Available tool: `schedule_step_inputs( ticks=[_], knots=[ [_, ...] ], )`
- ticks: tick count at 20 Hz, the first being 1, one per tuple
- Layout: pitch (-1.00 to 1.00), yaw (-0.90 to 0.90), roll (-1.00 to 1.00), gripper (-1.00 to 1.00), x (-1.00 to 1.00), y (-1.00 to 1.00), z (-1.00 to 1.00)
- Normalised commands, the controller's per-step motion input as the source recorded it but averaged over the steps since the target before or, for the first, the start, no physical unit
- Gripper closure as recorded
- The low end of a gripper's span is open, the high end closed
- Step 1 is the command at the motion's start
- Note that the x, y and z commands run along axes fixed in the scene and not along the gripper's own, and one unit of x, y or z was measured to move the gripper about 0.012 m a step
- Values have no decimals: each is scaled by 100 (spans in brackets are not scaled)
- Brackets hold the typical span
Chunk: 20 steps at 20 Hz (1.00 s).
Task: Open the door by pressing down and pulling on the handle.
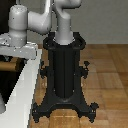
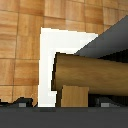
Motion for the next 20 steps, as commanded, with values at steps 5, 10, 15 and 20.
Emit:
schedule_step_inputs(
  ticks=[5,10,15,20],
  knots=[
    [0,0,0,-100,0,-20,-40],
    [0,0,0,-100,0,-20,-20],
    [0,0,0,-100,0,-40,-40],
    [0,0,0,-100,0,-40,-40]
  ],
)
